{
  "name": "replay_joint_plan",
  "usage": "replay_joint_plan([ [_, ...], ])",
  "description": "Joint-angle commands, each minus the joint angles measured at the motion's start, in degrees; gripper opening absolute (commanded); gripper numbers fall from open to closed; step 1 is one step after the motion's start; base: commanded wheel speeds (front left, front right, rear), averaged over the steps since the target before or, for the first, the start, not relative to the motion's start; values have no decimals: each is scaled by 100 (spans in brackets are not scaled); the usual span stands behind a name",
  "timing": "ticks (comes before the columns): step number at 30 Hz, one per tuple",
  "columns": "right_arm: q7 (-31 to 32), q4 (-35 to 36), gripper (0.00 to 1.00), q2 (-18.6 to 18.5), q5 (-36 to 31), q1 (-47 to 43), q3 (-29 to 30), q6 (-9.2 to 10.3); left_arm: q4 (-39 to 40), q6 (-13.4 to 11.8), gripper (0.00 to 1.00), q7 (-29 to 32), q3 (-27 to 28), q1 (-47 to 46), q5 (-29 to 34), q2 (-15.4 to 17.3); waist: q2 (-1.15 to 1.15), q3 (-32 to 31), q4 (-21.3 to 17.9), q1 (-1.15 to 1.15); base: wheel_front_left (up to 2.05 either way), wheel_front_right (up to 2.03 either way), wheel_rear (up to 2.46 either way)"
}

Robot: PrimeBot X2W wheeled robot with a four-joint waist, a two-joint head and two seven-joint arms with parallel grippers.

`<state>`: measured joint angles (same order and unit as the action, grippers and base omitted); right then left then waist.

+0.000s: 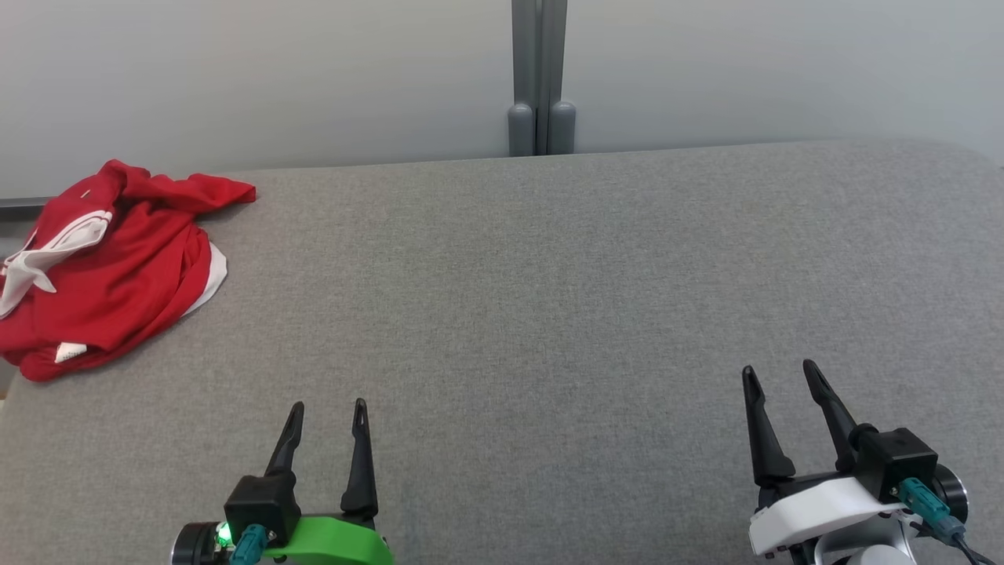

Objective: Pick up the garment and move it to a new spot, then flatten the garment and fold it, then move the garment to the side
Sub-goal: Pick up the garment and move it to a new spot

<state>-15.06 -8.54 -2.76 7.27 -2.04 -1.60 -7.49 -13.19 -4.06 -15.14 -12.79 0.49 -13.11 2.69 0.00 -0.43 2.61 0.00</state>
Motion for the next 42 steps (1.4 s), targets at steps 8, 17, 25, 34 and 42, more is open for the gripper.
replay_joint_plan([
  [8, -17, 139, 100, -21, -3, -91, 30, 0, 38, 33, 100, -2, -81, -115, 112, 36, 0, 27, 540, 0, 0, 0, 0],
  [17, -17, 182, 100, -22, -9, 43, -38, 0, 91, 54, 100, -2, 112, -151, 167, 34, 0, 72, 1657, 0, 0, 0, 0],
  [25, -17, 152, 100, -23, -30, 87, -159, 0, 109, 50, 100, 0, 222, -116, 120, 31, 0, 117, 2348, 0, 0, 0, 0],
  [34, -17, 126, 100, -23, -45, 118, -217, 0, 120, 7, 100, 0, 234, -90, 81, 32, 0, 136, 2550, 0, 0, 0, 0],
  [42, -17, 183, 100, -25, -96, 129, -221, 0, 196, -84, 100, 0, 321, -81, 46, 32, 0, 275, 2400, 0, 0, 0, 0],
])
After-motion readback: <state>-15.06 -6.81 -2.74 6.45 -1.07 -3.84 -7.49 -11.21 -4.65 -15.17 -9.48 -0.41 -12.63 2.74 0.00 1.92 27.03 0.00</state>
